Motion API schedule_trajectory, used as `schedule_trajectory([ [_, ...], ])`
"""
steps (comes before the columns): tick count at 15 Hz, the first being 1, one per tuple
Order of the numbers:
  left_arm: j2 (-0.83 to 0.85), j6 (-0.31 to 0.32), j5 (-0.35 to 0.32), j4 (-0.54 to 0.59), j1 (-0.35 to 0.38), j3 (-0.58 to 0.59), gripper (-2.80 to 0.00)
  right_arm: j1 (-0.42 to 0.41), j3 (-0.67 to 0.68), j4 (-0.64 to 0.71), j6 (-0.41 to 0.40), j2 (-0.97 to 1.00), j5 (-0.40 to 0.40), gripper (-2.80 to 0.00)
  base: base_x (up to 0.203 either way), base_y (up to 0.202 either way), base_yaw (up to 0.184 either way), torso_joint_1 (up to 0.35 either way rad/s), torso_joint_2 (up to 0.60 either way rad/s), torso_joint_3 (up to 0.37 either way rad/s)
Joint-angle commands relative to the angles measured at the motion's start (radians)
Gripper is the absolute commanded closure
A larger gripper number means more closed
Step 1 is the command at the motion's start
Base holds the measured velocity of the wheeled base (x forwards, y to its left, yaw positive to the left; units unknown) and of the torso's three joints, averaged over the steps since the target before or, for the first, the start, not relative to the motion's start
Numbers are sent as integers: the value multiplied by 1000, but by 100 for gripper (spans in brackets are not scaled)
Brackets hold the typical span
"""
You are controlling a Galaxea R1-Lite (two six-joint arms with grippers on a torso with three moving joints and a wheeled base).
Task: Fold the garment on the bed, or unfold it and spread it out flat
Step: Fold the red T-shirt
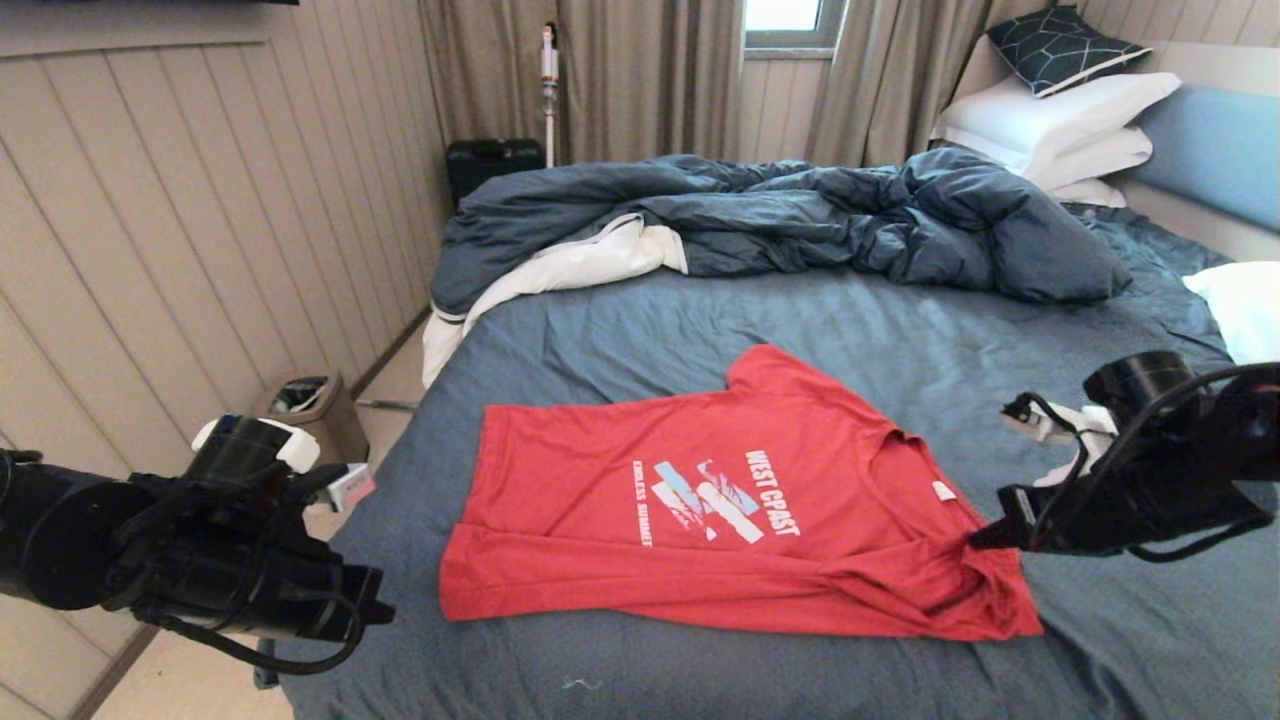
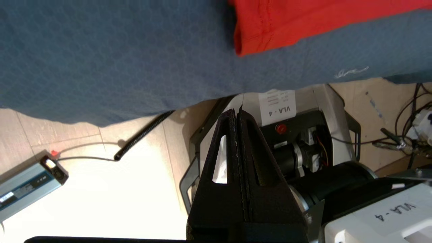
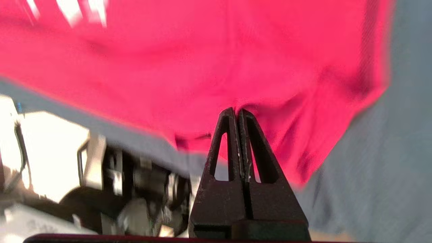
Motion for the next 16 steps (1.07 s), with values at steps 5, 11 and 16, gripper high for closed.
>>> schedule_trajectory([
  [5,-18,-41,0,1,1,-63,0,1,-254,1,142,191,-1,0,0,0,0,0,0,0],
  [11,-3,-43,0,1,1,-92,0,0,-455,1,268,369,-55,0,0,0,0,0,0,0],
  [16,14,-44,-1,1,-2,-107,0,-1,-407,4,279,323,-64,0,0,0,0,0,0,0],
])
